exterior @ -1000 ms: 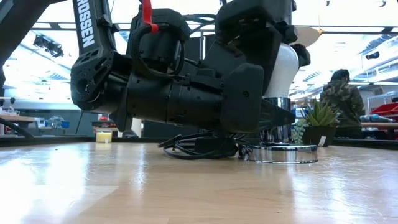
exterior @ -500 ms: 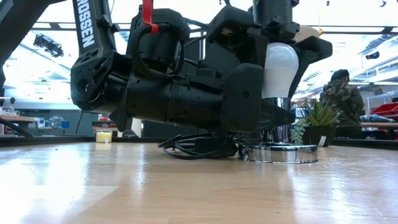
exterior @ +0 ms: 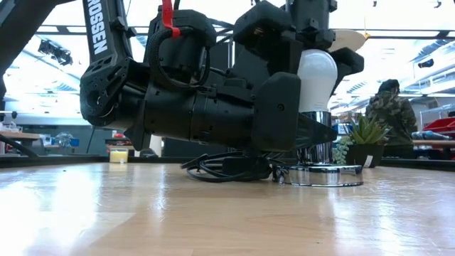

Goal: Screw lightbulb
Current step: Insert the light bulb into the lamp

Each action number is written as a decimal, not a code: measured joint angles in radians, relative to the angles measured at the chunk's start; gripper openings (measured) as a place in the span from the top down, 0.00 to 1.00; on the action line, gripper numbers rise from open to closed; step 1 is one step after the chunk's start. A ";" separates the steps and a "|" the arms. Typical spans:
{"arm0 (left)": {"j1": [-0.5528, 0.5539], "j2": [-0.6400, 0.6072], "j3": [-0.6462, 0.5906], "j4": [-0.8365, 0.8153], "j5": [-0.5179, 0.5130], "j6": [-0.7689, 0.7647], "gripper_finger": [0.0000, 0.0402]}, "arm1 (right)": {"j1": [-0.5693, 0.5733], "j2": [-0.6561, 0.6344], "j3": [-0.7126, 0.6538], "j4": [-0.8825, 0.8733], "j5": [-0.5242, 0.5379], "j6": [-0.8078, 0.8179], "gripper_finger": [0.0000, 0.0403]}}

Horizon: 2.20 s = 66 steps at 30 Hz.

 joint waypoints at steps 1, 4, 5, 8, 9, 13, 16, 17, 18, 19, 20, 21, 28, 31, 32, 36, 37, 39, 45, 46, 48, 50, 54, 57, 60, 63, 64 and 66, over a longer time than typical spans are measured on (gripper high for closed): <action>0.000 0.000 0.000 0.000 0.000 0.000 0.51 | 0.000 0.000 0.000 0.001 0.001 -0.031 0.27; 0.000 0.000 0.000 0.000 0.000 0.000 0.51 | 0.000 0.000 0.000 0.001 0.004 -0.113 0.23; 0.000 0.000 0.000 0.000 0.000 0.000 0.51 | 0.000 -0.001 0.000 0.001 0.000 -0.136 0.22; 0.000 0.000 0.000 -0.001 0.001 0.001 0.51 | -0.003 -0.005 0.005 -0.008 -0.038 -0.192 0.18; 0.000 0.000 0.000 -0.001 0.001 0.001 0.51 | -0.005 -0.006 0.014 -0.026 -0.046 -0.213 0.16; 0.000 0.000 0.001 -0.002 0.002 0.002 0.51 | -0.005 -0.011 0.081 -0.080 -0.040 -0.320 0.13; 0.000 0.000 0.001 -0.002 0.002 0.003 0.51 | -0.005 -0.011 0.141 -0.124 -0.029 -0.433 0.13; 0.000 0.000 0.001 -0.002 0.002 0.003 0.51 | -0.003 -0.012 0.154 -0.134 -0.027 -0.470 0.13; 0.000 0.000 0.001 -0.002 0.002 0.003 0.51 | 0.000 -0.013 0.163 -0.145 -0.024 -0.510 0.14; 0.000 0.000 0.001 -0.002 0.002 0.003 0.51 | 0.003 -0.013 0.168 -0.156 -0.023 -0.552 0.14; 0.000 0.000 0.001 -0.002 0.003 0.003 0.51 | 0.007 -0.013 0.173 -0.167 -0.023 -0.594 0.14; 0.000 0.000 0.001 -0.002 0.003 0.003 0.51 | 0.012 -0.013 0.175 -0.176 -0.022 -0.635 0.14; 0.000 0.000 0.001 -0.003 0.004 0.004 0.51 | 0.050 -0.013 0.160 -0.185 -0.009 -1.109 0.15; 0.000 0.000 0.001 -0.004 0.004 0.005 0.51 | 0.066 -0.013 0.159 -0.184 0.016 -1.319 0.15; 0.000 0.000 0.001 -0.004 0.004 0.005 0.51 | 0.070 -0.013 0.159 -0.180 0.017 -1.376 0.15; -0.001 0.000 0.001 -0.005 0.004 0.005 0.51 | 0.081 -0.013 0.159 -0.178 0.020 -1.558 0.16; -0.001 0.000 0.001 -0.005 0.004 0.005 0.51 | 0.083 -0.010 0.159 -0.175 0.020 -1.588 0.16; -0.002 0.000 0.001 -0.005 0.004 0.005 0.51 | 0.086 -0.004 0.159 -0.170 0.019 -1.636 0.16; -0.003 0.000 0.001 -0.005 0.003 0.005 0.51 | 0.087 0.016 0.138 -0.136 0.015 -1.700 0.16; -0.003 0.000 0.001 -0.005 0.003 0.005 0.51 | 0.087 0.016 0.138 -0.137 0.015 -1.700 0.16; -0.003 0.000 0.001 -0.005 0.003 0.005 0.51 | 0.081 0.015 0.132 -0.123 0.010 -1.704 0.16; -0.003 0.000 0.001 -0.005 0.004 0.005 0.51 | 0.075 0.016 0.120 -0.118 0.008 -1.704 0.16; -0.003 0.000 0.001 -0.005 0.004 0.005 0.51 | 0.059 0.014 0.089 -0.104 -0.012 -1.704 0.17; -0.003 0.000 0.001 -0.005 0.003 0.005 0.51 | 0.046 0.016 0.067 -0.112 -0.014 -1.707 0.18; -0.004 0.000 0.001 -0.005 0.003 0.005 0.51 | 0.038 0.016 0.056 -0.101 -0.017 -1.702 0.20; -0.004 0.000 0.001 -0.005 0.004 0.005 0.51 | 0.038 0.016 0.050 -0.077 -0.017 -1.712 0.24; -0.004 0.000 0.001 -0.005 0.004 0.005 0.51 | 0.038 0.016 0.049 -0.070 -0.017 -1.713 0.25; -0.004 0.000 0.000 -0.005 0.003 0.006 0.51 | 0.039 0.016 0.048 -0.070 -0.017 -1.714 0.28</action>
